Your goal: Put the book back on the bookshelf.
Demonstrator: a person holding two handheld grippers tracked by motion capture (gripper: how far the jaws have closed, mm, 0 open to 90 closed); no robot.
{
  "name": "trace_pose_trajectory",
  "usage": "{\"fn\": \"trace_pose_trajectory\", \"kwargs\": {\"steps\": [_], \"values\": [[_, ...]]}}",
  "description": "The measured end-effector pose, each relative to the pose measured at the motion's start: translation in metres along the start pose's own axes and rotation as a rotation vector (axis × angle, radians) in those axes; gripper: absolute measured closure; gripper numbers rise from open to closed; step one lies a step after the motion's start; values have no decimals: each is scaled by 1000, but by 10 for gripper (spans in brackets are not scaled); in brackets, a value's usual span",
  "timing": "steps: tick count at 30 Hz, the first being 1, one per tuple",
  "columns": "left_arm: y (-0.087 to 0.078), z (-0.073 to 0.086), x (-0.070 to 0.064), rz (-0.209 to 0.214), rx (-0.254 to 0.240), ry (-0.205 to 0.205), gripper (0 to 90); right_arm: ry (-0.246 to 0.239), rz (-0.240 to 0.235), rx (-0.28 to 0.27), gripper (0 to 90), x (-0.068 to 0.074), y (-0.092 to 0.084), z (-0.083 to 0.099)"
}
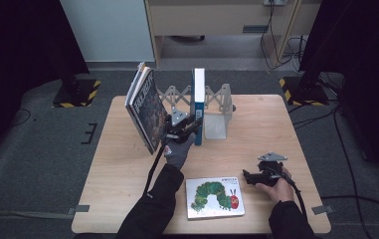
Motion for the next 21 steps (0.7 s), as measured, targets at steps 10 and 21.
{"fn": "trace_pose_trajectory", "kwargs": {"steps": [10, 21], "values": [[-3, 2, 2, 9, 14, 15, 604, 1, 1, 1, 44, 0, 0, 0], [-21, 1, 6, 16, 17, 51, 558, 2, -3, 3, 27, 0, 0, 0]]}}
Point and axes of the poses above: each handheld gripper's, and its own axes: y roughly forward along the jaws, z roughly out of its underside, x roughly to its left, the point moved 7 cm from there along y, roughly forward along the jaws, and after that the axes turned 3 degrees about -y, right-handed, at the moved point
